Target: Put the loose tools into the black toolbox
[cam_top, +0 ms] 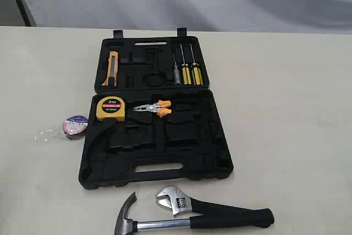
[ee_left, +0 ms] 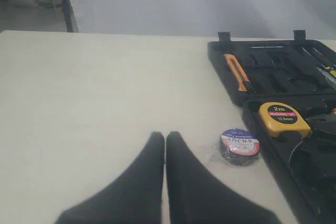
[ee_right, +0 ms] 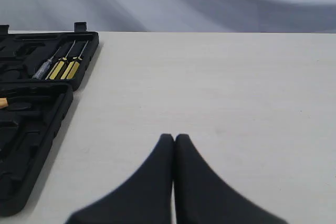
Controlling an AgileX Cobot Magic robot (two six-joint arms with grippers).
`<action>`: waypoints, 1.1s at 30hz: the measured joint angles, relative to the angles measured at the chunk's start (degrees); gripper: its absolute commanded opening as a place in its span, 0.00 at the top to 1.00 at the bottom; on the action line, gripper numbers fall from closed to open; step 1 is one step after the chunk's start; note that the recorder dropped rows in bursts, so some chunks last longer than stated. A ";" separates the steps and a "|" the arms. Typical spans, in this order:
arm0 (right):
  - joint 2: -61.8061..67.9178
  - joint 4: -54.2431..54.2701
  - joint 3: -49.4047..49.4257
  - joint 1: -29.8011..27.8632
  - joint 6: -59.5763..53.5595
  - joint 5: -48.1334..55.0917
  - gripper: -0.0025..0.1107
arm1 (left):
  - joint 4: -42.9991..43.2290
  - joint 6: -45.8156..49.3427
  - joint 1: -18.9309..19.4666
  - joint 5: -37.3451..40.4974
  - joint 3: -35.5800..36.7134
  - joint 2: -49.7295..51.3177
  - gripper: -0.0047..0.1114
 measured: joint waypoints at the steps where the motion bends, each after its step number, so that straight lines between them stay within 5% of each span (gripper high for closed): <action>1: 0.00 0.00 0.00 0.00 0.00 0.00 0.98 | 0.00 0.00 0.00 0.00 0.00 0.00 0.95; 21: 0.00 0.00 0.09 0.00 0.00 -1.32 0.98 | 0.00 0.00 0.00 0.00 0.00 0.00 0.95; 33: 0.00 0.00 0.09 0.00 0.00 -32.44 0.98 | 0.00 0.00 0.00 0.00 0.00 0.00 0.95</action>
